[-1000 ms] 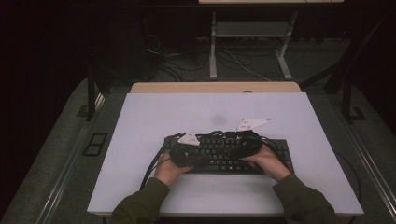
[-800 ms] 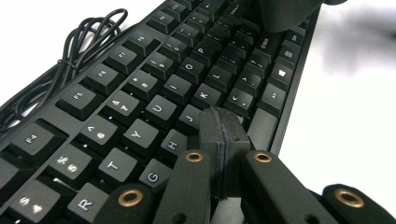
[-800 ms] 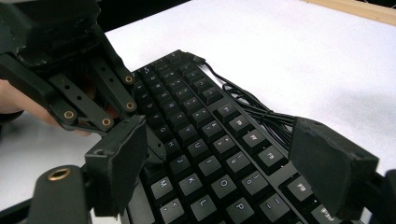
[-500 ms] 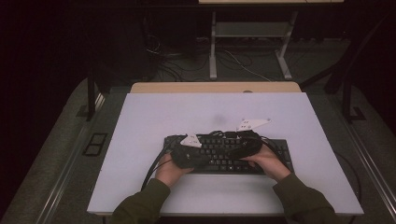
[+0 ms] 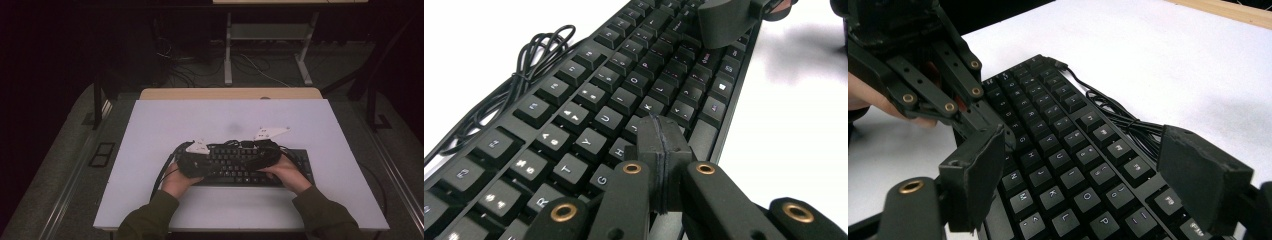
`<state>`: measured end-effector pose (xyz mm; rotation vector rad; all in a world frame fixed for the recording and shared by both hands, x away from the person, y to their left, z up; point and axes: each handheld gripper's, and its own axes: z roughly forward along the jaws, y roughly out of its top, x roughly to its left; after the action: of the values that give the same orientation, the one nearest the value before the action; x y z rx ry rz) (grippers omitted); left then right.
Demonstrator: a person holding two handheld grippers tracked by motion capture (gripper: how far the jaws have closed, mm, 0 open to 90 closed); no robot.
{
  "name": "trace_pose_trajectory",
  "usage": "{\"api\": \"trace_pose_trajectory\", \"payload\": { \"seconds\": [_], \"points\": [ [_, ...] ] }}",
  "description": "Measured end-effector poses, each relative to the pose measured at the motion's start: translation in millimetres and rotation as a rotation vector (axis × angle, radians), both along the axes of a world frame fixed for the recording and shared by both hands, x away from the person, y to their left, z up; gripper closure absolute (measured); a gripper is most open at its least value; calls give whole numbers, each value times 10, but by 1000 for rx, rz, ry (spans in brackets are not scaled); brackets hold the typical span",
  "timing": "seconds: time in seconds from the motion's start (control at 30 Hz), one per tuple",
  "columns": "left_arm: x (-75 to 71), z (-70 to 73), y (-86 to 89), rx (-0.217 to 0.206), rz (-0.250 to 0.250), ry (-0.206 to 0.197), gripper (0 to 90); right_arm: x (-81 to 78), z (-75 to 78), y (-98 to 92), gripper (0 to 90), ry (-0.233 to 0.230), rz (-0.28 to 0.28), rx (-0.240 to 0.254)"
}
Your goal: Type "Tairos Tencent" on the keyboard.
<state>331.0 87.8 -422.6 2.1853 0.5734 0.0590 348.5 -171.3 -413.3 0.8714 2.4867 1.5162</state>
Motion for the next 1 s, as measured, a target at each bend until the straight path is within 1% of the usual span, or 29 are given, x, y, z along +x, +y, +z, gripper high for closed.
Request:
{"api": "trace_pose_trajectory", "payload": {
  "seconds": [0.33,0.47,0.5,0.6,0.73,0.83,1.0],
  "points": [
    [20,27,72,-1,13,-2,887,0,3,-3,189,1,-2,1],
    [40,32,105,-1,26,-2,885,2,5,-7,189,0,-2,4],
    [46,32,113,0,33,0,860,2,5,-7,189,0,-2,4],
    [68,34,142,-4,45,-1,852,3,4,-7,189,0,-3,3],
    [112,35,172,-8,58,2,843,3,3,-6,189,1,-3,3],
    [154,32,186,-2,60,5,844,4,6,-9,189,-1,-3,3],
    [229,39,190,6,57,5,875,5,8,-10,189,0,-4,6]
  ]
}}
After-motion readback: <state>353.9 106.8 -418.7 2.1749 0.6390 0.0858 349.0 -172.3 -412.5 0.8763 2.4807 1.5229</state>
